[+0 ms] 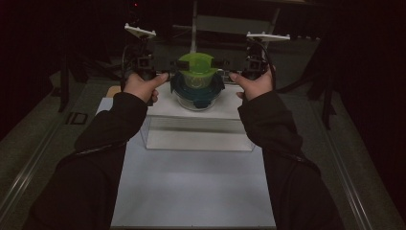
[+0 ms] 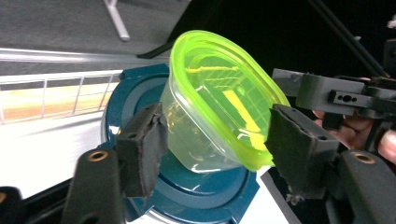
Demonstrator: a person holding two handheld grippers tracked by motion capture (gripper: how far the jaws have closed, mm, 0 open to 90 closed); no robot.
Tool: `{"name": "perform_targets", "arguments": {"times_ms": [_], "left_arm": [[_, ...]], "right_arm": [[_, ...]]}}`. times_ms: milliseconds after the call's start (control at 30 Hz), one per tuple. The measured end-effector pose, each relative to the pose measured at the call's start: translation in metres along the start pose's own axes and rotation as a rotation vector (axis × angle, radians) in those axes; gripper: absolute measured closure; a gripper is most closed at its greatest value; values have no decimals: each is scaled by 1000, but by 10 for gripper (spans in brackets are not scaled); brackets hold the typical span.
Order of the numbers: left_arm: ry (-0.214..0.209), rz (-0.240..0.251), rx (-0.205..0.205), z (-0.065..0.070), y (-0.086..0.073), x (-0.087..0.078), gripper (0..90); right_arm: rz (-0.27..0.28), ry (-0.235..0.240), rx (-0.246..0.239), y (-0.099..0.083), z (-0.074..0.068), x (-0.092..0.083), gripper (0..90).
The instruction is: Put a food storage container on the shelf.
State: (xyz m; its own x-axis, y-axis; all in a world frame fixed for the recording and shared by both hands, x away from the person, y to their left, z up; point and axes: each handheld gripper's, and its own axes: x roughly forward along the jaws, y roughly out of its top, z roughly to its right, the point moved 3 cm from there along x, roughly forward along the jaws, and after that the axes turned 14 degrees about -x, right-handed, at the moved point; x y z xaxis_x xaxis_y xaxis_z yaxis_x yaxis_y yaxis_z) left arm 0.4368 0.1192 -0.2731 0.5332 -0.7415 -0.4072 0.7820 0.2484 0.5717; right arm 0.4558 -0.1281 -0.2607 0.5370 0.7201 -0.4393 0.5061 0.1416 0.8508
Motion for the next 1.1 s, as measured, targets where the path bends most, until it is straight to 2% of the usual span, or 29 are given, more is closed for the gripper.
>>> {"name": "perform_targets", "arguments": {"times_ms": [33,67,100,133,200,267,300,333,400,500,533,700,767,800,900,1100], "left_arm": [[-6,1,4,0,-1,-1,305],[-28,20,29,1,-3,-4,299],[-28,20,29,1,-3,-4,272],[-36,23,53,2,-6,-6,272],[-54,28,65,4,-10,-8,222],[-60,46,80,5,-13,-11,213],[-64,56,86,6,-14,-13,176],[-85,65,88,7,-17,-16,150],[-128,73,94,9,-23,-22,141],[-137,75,112,10,-31,-27,141],[-137,78,116,10,-33,-28,139],[-146,63,164,12,-53,-31,83],[-154,48,202,14,-64,-31,44],[-154,48,202,14,-64,-31,41],[-159,30,247,16,-77,-30,27],[-187,13,280,18,-100,-28,27]], "right_arm": [[8,8,0,0,-1,-1,330],[10,20,-1,0,-1,-2,310],[10,20,-1,0,-1,-2,310],[11,44,-19,-2,-3,-5,274],[4,76,-33,-5,-5,-7,232],[8,85,-36,-6,-6,-8,228],[9,80,-46,-8,-7,-10,225],[11,79,-70,-11,-10,-13,208],[11,80,-76,-12,-11,-14,208],[9,91,-83,-19,-15,-17,204],[-1,86,-100,-22,-16,-17,203],[-5,98,-115,-35,-19,-22,204],[-9,107,-120,-46,-18,-25,204],[-9,107,-120,-46,-18,-25,204],[-10,114,-138,-57,-19,-28,204],[-24,136,-174,-83,-26,-32,203]]}}
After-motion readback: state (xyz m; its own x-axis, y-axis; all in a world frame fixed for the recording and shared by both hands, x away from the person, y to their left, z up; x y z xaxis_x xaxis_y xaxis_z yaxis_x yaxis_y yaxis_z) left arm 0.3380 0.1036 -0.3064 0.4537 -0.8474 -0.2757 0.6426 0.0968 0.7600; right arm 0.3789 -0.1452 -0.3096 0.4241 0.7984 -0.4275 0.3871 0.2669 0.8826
